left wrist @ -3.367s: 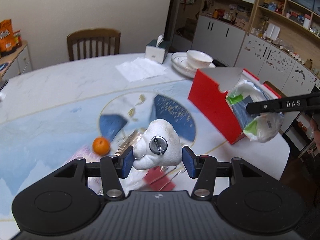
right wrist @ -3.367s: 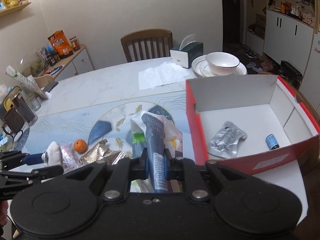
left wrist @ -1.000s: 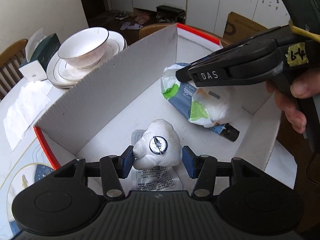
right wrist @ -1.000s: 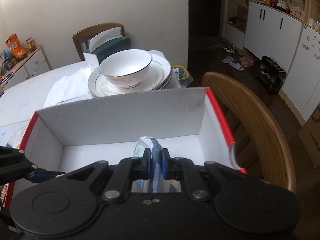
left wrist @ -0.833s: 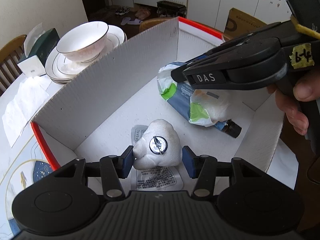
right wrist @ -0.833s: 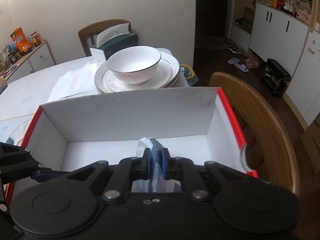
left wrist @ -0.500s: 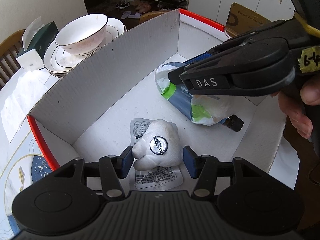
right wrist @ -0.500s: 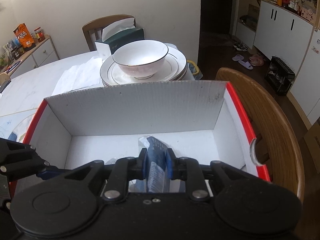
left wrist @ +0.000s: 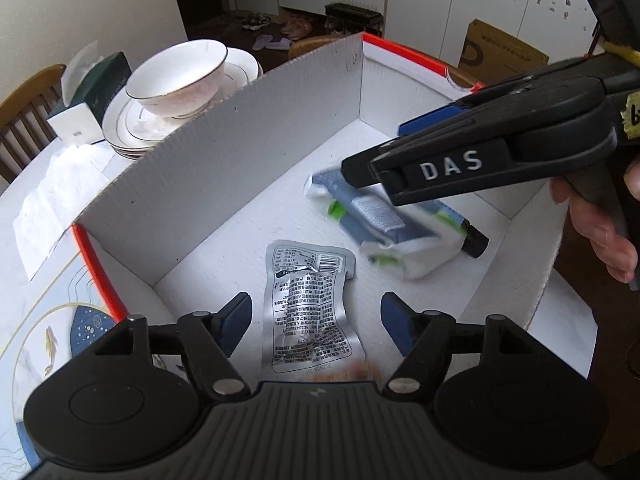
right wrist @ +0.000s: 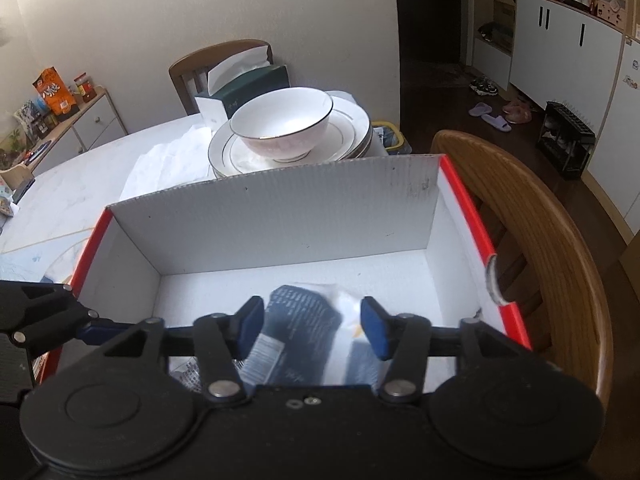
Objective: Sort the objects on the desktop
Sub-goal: 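Open the right tool to drop the pouch into the box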
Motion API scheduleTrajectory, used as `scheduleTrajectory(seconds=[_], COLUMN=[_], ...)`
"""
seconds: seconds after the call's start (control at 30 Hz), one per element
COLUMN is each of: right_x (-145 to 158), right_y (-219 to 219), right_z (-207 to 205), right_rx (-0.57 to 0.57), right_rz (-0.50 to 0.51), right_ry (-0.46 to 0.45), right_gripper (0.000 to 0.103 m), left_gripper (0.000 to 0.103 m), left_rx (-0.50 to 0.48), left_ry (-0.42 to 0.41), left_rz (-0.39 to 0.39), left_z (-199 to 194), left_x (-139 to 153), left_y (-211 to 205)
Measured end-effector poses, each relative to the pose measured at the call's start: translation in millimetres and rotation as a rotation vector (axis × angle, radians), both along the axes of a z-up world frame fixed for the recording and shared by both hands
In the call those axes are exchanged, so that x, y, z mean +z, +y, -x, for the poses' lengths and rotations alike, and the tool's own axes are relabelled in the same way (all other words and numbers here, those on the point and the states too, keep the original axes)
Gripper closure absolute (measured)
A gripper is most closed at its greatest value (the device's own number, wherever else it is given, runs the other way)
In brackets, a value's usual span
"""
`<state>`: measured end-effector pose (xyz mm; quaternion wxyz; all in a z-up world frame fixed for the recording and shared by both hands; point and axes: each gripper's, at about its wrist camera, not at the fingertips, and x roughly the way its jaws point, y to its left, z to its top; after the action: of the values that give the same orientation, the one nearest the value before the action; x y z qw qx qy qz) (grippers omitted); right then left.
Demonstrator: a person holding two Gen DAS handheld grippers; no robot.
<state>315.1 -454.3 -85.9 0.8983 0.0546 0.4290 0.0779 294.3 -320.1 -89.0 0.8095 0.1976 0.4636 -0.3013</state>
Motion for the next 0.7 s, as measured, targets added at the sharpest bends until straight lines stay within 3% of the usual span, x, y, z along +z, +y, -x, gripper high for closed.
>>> scheduleTrajectory(seconds=[0.2,0.43,0.7], right_x=[8,22,36], right_y=[-9,-7,-1], right_z=[11,29,48], right_rx=[-0.012,0.003,0.002], right_rz=[-0.034,-0.033,-0.027], right_ry=[-0.008,-0.05,-0.106], right_gripper=[0.04,0.033,0.024], left_gripper=[0.032,0.02,0.015], left_rx=[0.027,0.024,0.054], left_ry=[-0.019,-0.067,-0.098], left_rz=[0.027,0.076,0.152], left_z=[7,21,32], left_x=[7,20,34], left_y=[8,16,31])
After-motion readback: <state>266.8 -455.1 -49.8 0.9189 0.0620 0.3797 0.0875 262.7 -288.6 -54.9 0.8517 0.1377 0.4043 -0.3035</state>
